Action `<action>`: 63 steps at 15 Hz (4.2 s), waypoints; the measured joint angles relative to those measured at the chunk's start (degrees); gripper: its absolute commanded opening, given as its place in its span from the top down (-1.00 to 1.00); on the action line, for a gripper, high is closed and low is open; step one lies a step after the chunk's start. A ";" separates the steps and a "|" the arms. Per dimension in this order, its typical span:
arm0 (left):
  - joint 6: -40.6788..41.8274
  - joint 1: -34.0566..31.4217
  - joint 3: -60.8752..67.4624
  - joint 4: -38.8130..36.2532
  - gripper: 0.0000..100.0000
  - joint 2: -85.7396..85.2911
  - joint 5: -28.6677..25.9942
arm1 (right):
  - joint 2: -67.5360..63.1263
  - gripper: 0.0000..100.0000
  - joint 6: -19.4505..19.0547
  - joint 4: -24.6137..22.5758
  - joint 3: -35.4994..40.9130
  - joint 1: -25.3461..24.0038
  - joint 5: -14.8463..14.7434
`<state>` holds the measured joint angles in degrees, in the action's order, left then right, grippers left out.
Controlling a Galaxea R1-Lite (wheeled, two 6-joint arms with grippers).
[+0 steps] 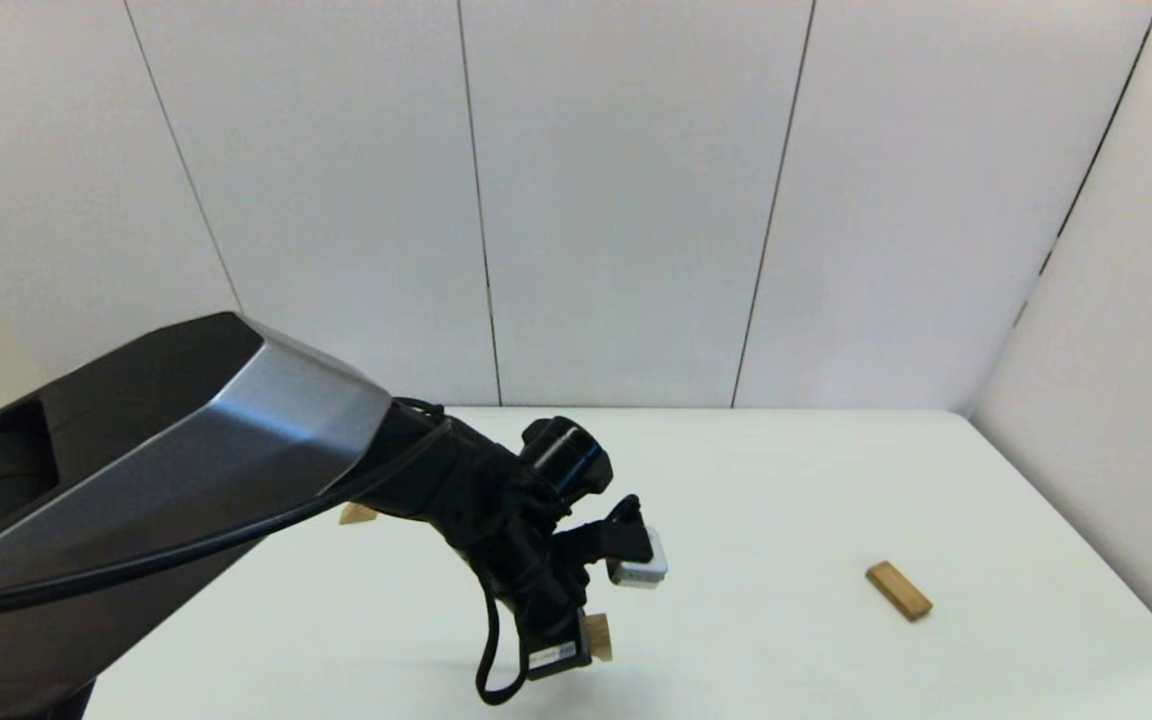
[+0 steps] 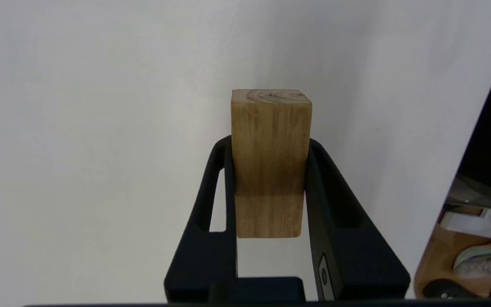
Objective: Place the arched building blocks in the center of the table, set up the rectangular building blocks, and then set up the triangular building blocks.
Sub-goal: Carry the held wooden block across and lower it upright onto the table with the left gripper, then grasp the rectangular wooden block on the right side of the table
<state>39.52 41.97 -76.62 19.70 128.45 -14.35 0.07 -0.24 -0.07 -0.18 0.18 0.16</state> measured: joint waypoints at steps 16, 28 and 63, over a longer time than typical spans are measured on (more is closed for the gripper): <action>0.33 5.74 0.05 -2.15 1.00 5.81 0.00 | 0.00 -1.00 0.00 0.00 0.00 0.00 0.00; 1.00 5.68 -0.26 -5.67 1.00 8.40 0.13 | 0.00 -1.00 0.00 0.00 0.00 0.00 0.00; -19.43 -32.74 24.28 -5.18 -1.00 -95.25 21.76 | 0.00 -1.00 0.02 0.00 0.00 0.00 0.00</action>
<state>20.09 9.23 -52.33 14.52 33.21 7.41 0.07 -0.22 -0.07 -0.18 0.18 0.16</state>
